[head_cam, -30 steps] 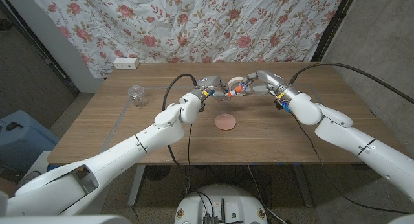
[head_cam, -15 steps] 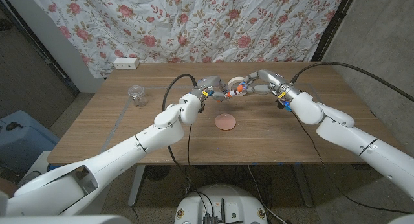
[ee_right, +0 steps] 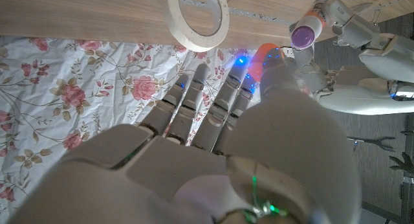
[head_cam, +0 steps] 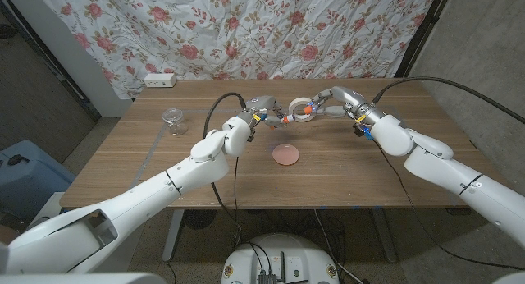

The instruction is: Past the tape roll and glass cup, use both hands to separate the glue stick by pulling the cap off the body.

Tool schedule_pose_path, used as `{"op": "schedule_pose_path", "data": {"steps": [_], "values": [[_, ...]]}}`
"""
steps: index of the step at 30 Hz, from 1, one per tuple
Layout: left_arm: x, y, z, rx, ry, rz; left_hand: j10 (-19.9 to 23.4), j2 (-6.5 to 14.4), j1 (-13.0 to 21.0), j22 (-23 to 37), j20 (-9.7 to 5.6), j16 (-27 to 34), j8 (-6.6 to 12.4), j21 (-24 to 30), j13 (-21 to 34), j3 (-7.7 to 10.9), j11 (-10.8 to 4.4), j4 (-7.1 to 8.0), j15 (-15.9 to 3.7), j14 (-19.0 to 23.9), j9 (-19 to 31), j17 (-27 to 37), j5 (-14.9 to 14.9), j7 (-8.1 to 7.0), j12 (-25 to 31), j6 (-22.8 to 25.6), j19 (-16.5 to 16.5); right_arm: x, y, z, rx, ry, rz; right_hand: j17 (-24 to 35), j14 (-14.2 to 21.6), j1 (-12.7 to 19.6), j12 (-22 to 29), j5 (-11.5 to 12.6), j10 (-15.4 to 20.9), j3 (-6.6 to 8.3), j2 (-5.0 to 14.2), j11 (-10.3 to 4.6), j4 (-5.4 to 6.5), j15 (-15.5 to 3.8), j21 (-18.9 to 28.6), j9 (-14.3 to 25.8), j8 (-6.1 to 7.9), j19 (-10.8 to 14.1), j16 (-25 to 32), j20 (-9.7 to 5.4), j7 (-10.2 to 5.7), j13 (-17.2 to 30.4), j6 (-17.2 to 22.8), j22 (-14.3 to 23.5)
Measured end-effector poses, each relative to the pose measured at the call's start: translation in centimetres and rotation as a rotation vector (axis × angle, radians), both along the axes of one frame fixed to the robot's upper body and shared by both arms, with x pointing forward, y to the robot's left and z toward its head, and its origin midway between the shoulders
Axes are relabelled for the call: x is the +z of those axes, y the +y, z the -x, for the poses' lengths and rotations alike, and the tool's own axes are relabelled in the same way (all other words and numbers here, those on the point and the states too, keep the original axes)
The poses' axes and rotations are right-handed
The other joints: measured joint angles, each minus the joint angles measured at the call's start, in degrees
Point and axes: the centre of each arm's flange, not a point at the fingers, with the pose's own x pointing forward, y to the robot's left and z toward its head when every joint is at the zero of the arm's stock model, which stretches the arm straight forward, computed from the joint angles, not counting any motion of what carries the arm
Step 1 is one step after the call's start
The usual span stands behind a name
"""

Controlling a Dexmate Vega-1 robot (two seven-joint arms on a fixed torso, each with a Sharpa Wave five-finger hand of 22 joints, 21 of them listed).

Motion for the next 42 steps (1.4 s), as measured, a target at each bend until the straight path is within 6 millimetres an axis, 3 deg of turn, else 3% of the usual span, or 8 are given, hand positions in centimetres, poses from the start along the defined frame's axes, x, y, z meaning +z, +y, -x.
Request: {"op": "schedule_pose_path", "data": {"steps": [42], "values": [[0.3, 5.2, 0.1, 0.145, 0.000, -0.169, -0.09, -0.16, 0.16, 0.00, 0.00, 0.00, 0.00, 0.00, 0.01, -0.34, -0.32, 0.13, 0.00, 0.00, 0.00, 0.00, 0.01, -0.11, -0.30, -0.11, 0.00, -0.8, -2.7, -2.2, -0.177, 0.000, 0.127, 0.01, 0.00, 0.00, -0.44, 0.07, -0.74, -0.23, -0.01, 0.31, -0.24, 0.00, 0.00, -0.21, -0.21, 0.32, -0.10, -0.32, -0.02, 0.30, -0.02, 0.00]]}}
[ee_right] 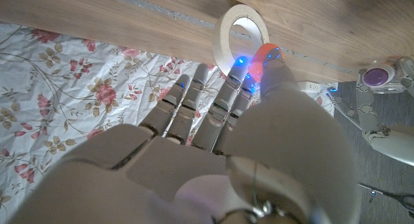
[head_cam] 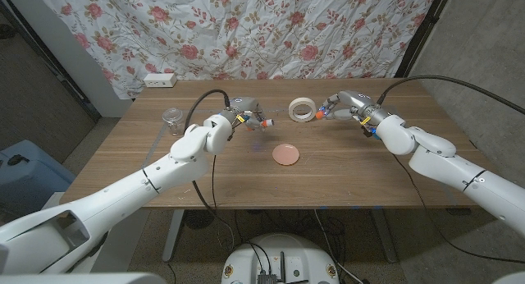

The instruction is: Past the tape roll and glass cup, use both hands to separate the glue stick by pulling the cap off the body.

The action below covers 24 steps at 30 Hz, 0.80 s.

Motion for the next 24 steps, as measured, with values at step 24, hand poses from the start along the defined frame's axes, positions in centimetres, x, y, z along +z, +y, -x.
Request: {"op": "schedule_pose_path", "data": {"steps": [24], "values": [[-0.2, 1.7, -0.4, 0.059, -0.002, -0.045, -0.03, 0.09, -0.09, 0.00, 0.00, 0.00, 0.15, 0.00, -0.05, -0.09, 0.03, -0.08, 0.00, 0.00, 0.00, 0.00, -0.06, -0.31, 0.08, -0.31, 0.00, -1.0, -0.8, -0.8, -0.124, 0.056, 0.148, 0.00, 0.00, 0.01, 0.00, 0.18, -0.30, 0.00, 0.05, -0.31, 0.00, 0.00, 0.00, 0.01, -0.03, 0.00, -0.38, 0.01, -0.01, 0.15, -0.01, 0.00]]}}
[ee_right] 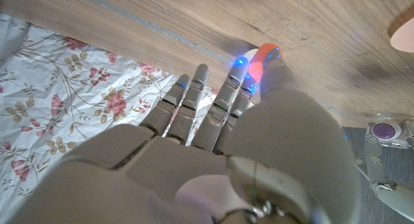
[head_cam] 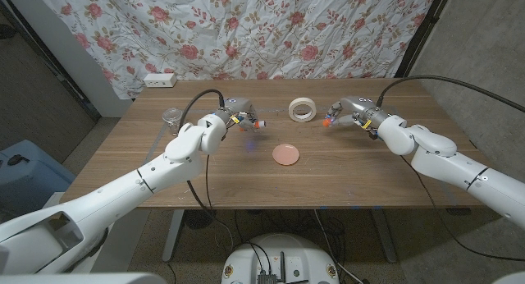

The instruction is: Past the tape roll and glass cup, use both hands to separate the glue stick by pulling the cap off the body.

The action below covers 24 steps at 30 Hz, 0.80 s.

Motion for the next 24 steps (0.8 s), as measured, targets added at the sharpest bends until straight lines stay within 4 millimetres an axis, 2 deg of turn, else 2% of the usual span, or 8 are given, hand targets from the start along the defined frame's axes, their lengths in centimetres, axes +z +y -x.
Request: {"op": "schedule_pose_path", "data": {"steps": [3, 7, 19, 24], "values": [[0.0, 0.1, 0.0, 0.005, -0.001, -0.006, -0.30, 0.07, -0.07, 0.00, 0.00, 0.00, 0.00, 0.00, 0.00, -0.07, -0.14, -0.07, 0.00, 0.00, 0.00, 0.00, -0.01, 0.00, 0.00, 0.00, 0.00, -0.1, 0.0, 0.0, -0.006, 0.004, 0.009, 0.00, 0.00, 0.07, 0.00, -0.03, 0.00, 0.00, 0.52, 0.00, 0.00, 0.00, 0.00, 0.00, -0.01, 0.00, 0.00, 0.00, -0.10, 0.00, -0.11, 0.00], [-0.2, 0.2, -0.2, 0.014, -0.003, -0.017, -0.74, 0.08, -0.08, 0.00, 0.00, 0.00, 0.00, 0.00, 0.00, -0.32, -0.17, 0.16, 0.00, 0.00, 0.00, 0.00, -0.05, -0.51, 0.00, -0.52, 0.00, -0.3, -0.3, -0.2, -0.030, 0.017, 0.025, 0.00, 0.00, 0.07, 0.00, -0.03, 0.00, 0.00, 0.51, 0.00, 0.00, 0.00, 0.00, 0.00, -0.05, 0.00, 0.00, 0.00, -0.10, 0.00, -0.11, 0.00], [-1.3, -0.2, -0.8, 0.035, 0.011, -0.085, -1.82, 0.61, 0.33, 0.00, 0.10, 0.00, -0.03, 0.00, 0.07, -0.46, -0.03, 0.15, 0.00, 0.00, 0.00, 0.00, 0.06, -0.81, -0.01, -0.84, -0.51, -0.6, -0.8, -0.8, -0.074, 0.035, 0.059, 0.00, 0.00, 0.07, 0.00, -0.04, 0.00, 0.00, 0.49, 0.00, 0.00, 0.00, 0.00, 0.00, -0.27, 0.00, 0.00, 0.00, -0.10, -0.01, -0.11, 0.00], [-1.6, -0.3, -1.1, 0.047, 0.022, -0.108, -2.43, 0.61, 0.32, 0.00, 0.10, 0.00, -0.28, 0.00, 0.07, -0.62, -0.04, 0.31, 0.00, 0.00, 0.01, 0.00, 0.06, -0.79, -0.02, -1.47, -0.51, -0.6, -0.7, -1.0, -0.085, 0.039, 0.076, 0.00, 0.11, 0.07, 0.00, -0.20, 0.01, 0.00, 0.49, 0.00, 0.00, 0.11, 0.00, 0.00, 0.04, 0.00, -0.40, 0.00, -0.10, -0.01, -0.11, 0.00]]}}
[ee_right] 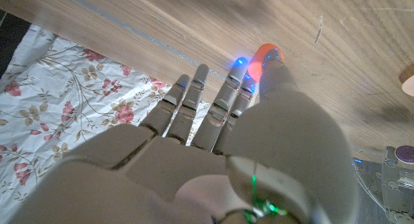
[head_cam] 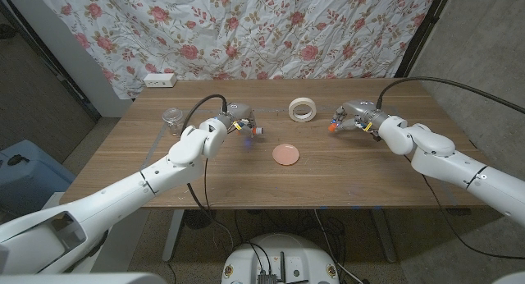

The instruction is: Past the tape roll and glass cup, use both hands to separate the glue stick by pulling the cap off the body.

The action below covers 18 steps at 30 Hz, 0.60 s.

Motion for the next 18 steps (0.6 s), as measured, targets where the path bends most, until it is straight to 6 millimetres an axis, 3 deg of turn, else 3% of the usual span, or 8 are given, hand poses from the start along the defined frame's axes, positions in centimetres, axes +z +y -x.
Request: {"op": "schedule_pose_path", "data": {"steps": [18], "values": [[-0.83, 0.15, -0.85, 0.033, 0.032, -0.017, -1.33, 0.22, -0.71, 0.00, 0.00, 0.00, -0.23, 0.00, 0.00, -0.30, -0.09, 0.17, 0.00, 0.00, -0.01, 0.00, 0.00, 0.21, 0.00, -1.02, 0.00, -0.23, 0.22, -0.70, -0.064, 0.030, 0.059, -0.30, 0.00, -0.02, -0.41, 0.19, -0.63, -0.24, -0.04, 0.00, 0.24, 0.00, 0.00, 0.00, 0.00, 0.00, -0.66, 0.00, -0.31, 0.11, -0.31, 0.00]]}}
